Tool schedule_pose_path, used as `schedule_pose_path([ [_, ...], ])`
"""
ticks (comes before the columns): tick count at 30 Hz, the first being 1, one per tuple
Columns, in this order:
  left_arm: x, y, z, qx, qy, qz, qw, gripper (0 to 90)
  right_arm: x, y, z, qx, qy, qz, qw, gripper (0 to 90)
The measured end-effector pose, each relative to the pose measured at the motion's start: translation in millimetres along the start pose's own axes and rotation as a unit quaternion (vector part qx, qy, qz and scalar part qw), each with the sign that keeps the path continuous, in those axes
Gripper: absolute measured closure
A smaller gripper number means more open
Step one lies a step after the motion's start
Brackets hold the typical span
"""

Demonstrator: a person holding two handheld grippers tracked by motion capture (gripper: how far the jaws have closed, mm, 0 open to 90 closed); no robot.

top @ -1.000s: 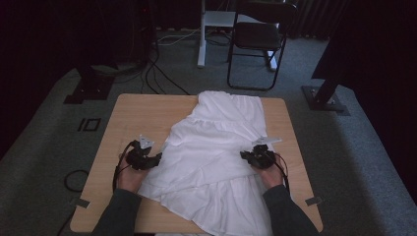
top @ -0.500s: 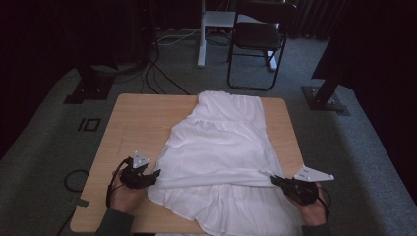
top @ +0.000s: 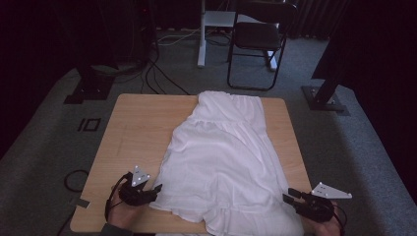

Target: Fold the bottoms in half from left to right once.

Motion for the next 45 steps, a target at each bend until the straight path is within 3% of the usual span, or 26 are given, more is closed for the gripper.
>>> schedule_pose_path([
  [3, 1.7, -8.4, -1.5, 0.006, 0.003, 0.012, 0.9999, 38.5, -10.0, -18.6, -11.7, 0.032, -0.015, 0.01, 0.9993, 54.2],
  [6, 2.1, -11.5, -8.8, 0.012, -0.008, 0.019, 0.9997, 38.3, -14.6, -45.4, -26.5, 0.052, -0.047, 0.028, 0.9971, 51.0],
  [8, 3.7, -9.4, -12.5, 0.013, -0.015, 0.021, 0.9996, 36.7, -16.5, -60.1, -36.0, 0.068, -0.057, 0.038, 0.9953, 49.7],
  [11, 8.3, 1.6, -16.2, 0.021, -0.013, 0.005, 0.9997, 35.3, -15.0, -73.9, -45.0, 0.088, -0.064, 0.061, 0.9922, 46.9],
  [18, 34.7, 18.2, -17.7, 0.043, -0.003, 0.001, 0.9991, 29.0, -8.6, -76.7, -43.9, 0.09, -0.07, 0.076, 0.9905, 44.1],
  [24, 56.0, 14.1, -20.1, 0.041, -0.013, 0.035, 0.9985, 27.8, -3.3, -75.6, -39.9, 0.09, -0.069, 0.079, 0.9903, 43.9],
  [27, 52.7, 9.5, -20.5, 0.031, -0.016, 0.028, 0.999, 33.0, -3.8, -76.3, -39.5, 0.096, -0.067, 0.083, 0.9896, 46.6],
  [30, 46.5, 5.6, -13.3, 0.023, 0.001, 0.02, 0.9995, 43.9, -4.2, -76.7, -39.0, 0.1, -0.065, 0.086, 0.9891, 60.1],
  [33, 41.1, 2.2, -5.5, 0.024, 0.012, 0.009, 0.9996, 67.3, -4.9, -74.5, -37.4, 0.1, -0.057, 0.087, 0.9895, 82.4],
  [35, 36.4, 4.9, 1.3, 0.031, 0.034, -0.008, 0.9989, 86.0, -8.8, -69.7, -35.8, 0.107, -0.046, 0.079, 0.9901, 88.5],
  [37, 29.5, 15.3, 9.5, 0.033, 0.056, -0.039, 0.9972, 88.9, -15.8, -62.1, -33.6, 0.111, -0.037, 0.065, 0.991, 89.2],
  [39, 22.7, 29.9, 16.9, 0.012, 0.058, -0.063, 0.9962, 89.4, -24.8, -52.7, -29.9, 0.114, -0.028, 0.043, 0.9921, 89.6],
  [43, 1.2, 69.8, 14.4, 0.004, 0.033, -0.121, 0.9921, 89.5, -43.6, -32.6, -18.7, 0.11, -0.014, 0.01, 0.9938, 90.0],
  [45, -7.9, 87.8, 5.1, 0.013, 0.012, -0.143, 0.9896, 89.5, -56.9, -12.1, -14.8, 0.127, -0.01, -0.019, 0.9917, 90.0],
])
Point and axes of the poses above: each handheld gripper's, and its own axes: y roughly backward along the jaws, x roughly out of its underside, z roughly to its left, the point moved 10 cm from there along -y, roughly forward along the jaws, and after that the axes turned 2 degrees about z, right-handed, at the moved point
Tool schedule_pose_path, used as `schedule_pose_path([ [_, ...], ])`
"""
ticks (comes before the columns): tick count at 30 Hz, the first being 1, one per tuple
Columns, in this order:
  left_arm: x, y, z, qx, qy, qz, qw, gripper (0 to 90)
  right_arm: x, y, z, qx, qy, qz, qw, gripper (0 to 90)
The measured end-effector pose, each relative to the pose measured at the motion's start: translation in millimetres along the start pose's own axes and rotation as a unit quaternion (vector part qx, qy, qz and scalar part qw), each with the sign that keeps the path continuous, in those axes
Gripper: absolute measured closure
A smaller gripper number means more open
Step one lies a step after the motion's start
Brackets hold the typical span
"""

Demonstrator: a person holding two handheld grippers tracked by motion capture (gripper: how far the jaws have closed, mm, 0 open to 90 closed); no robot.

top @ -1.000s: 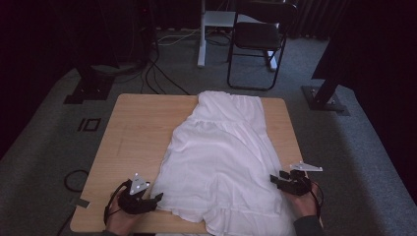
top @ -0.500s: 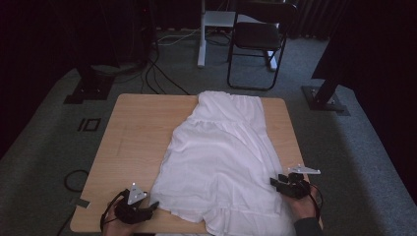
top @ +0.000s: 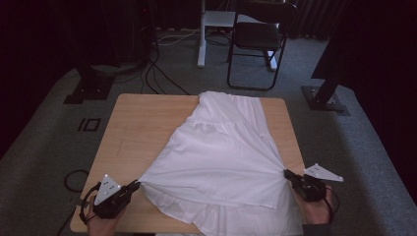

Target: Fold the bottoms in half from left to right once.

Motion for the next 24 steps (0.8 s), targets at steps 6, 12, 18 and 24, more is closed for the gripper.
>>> schedule_pose_path([
  [6, -6.4, 4.5, -19.9, 0.024, -0.027, -0.006, 0.9994, 89.4, 1.5, 24.9, -13.9, 0.022, -0.023, -0.003, 0.9995, 89.9],
  [12, -6.7, -1.9, -24.9, 0.027, -0.034, 0.0, 0.999, 89.1, 45.8, -1.2, -14.0, 0.001, -0.049, 0.056, 0.9972, 89.9],
  [18, -2.7, -4.6, -34.3, 0.047, -0.042, 0.013, 0.9979, 88.7, 28.6, 31.2, -23.7, 0.029, -0.064, 0.003, 0.9975, 90.0],
  [24, 5.1, -12.3, -47.0, 0.079, -0.046, 0.029, 0.9954, 86.1, 64.0, 16.9, -38.5, 0.049, -0.069, 0.097, 0.9916, 89.9],
])
Point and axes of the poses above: each handheld gripper's, and its own axes: y roughly backward along the jaws, x roughly out of its underside, z roughly to its left, the point moved 10 cm from there along -y, roughly forward along the jaws, and after that the axes turned 2 degrees about z, right-handed, at the moved point
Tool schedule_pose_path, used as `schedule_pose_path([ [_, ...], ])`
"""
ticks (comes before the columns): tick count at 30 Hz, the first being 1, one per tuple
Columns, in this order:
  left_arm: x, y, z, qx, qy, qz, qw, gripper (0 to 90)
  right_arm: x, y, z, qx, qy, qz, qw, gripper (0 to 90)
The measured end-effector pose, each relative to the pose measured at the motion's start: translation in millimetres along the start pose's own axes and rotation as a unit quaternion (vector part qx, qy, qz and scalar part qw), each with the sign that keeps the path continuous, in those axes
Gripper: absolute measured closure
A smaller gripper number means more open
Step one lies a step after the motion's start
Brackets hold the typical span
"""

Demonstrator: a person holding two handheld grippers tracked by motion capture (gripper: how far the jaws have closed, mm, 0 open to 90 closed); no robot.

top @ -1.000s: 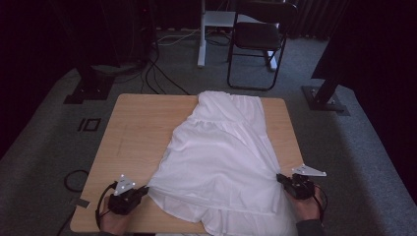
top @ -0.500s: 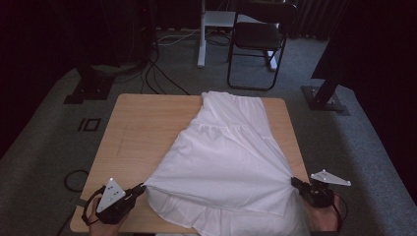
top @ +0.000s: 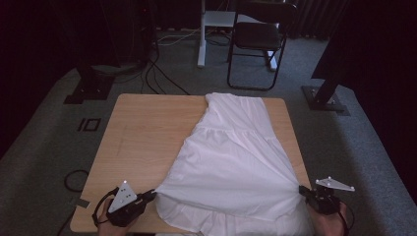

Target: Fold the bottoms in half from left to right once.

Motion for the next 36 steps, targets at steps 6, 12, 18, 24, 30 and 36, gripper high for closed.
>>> schedule_pose_path([
  [6, 2.5, -9.6, 6.3, 0.003, 0.018, 0.009, 0.9998, 67.2, 17.9, -30.0, -11.3, 0.013, -0.007, 0.049, 0.9987, 89.5],
  [12, -9.3, -32.1, 32.3, -0.014, 0.037, 0.014, 0.9991, 56.0, 16.6, -33.0, -8.0, 0.008, 0.007, 0.061, 0.9981, 77.0],
  [18, -33.6, -87.8, 57.6, -0.027, 0.038, 0.037, 0.9982, 46.5, -22.5, -32.8, 3.5, 0.003, 0.037, 0.001, 0.9993, 50.2],
  [24, -48.0, -140.9, 84.3, -0.038, 0.057, 0.067, 0.9954, 44.4, -74.0, -62.3, 12.8, -0.015, 0.074, -0.04, 0.9963, 49.9],
  [30, -61.2, -178.1, 94.5, -0.038, 0.05, 0.093, 0.9937, 43.4, -112.5, -108.6, 19.3, -0.038, 0.073, -0.038, 0.9959, 54.2],
  [36, -63.0, -206.1, 106.7, -0.031, 0.081, 0.107, 0.9905, 43.0, -146.6, -144.7, 25.6, -0.052, 0.063, -0.034, 0.996, 52.6],
])
Point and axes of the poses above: each handheld gripper's, and its own axes: y roughly backward along the jaws, x roughly out of its underside, z roughly to its left, the point moved 10 cm from there along -y, roughly forward along the jaws, and after that the axes turned 2 degrees about z, right-handed, at the moved point
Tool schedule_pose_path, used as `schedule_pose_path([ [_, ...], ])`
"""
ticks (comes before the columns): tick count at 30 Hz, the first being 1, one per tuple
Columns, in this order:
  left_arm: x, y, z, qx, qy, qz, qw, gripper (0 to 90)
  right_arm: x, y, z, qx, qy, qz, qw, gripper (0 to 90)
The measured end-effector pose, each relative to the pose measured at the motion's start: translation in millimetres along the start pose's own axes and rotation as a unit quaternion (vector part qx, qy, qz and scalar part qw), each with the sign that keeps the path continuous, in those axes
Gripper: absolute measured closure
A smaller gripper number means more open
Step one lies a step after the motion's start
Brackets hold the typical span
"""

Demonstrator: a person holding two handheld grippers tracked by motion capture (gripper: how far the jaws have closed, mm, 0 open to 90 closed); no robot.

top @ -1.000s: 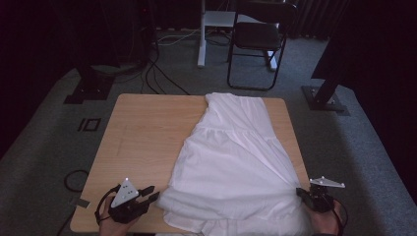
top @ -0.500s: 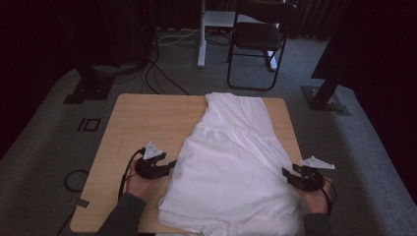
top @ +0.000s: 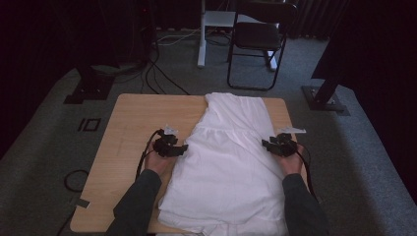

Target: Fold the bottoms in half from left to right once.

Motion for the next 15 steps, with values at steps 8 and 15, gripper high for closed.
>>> schedule_pose_path([
  [8, 3.5, -21.9, -11.2, 0.042, 0.0, 0.001, 0.9991, 77.3, -8.7, -40.9, 8.6, -0.014, 0.022, 0.047, 0.9985, 89.2],
  [15, -3.0, 31.2, -14.1, 0.039, 0.013, -0.065, 0.9971, 89.9, -57.8, 37.5, -13.9, 0.081, 0.015, -0.103, 0.9912, 90.0],
])
Point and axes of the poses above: each handheld gripper's, and its own axes: y roughly backward along the jaws, x roughly out of its underside, z roughly to its left, the point moved 10 cm from there along -y, roughly forward along the jaws, and after that the axes turned 2 degrees about z, right-handed, at the moved point
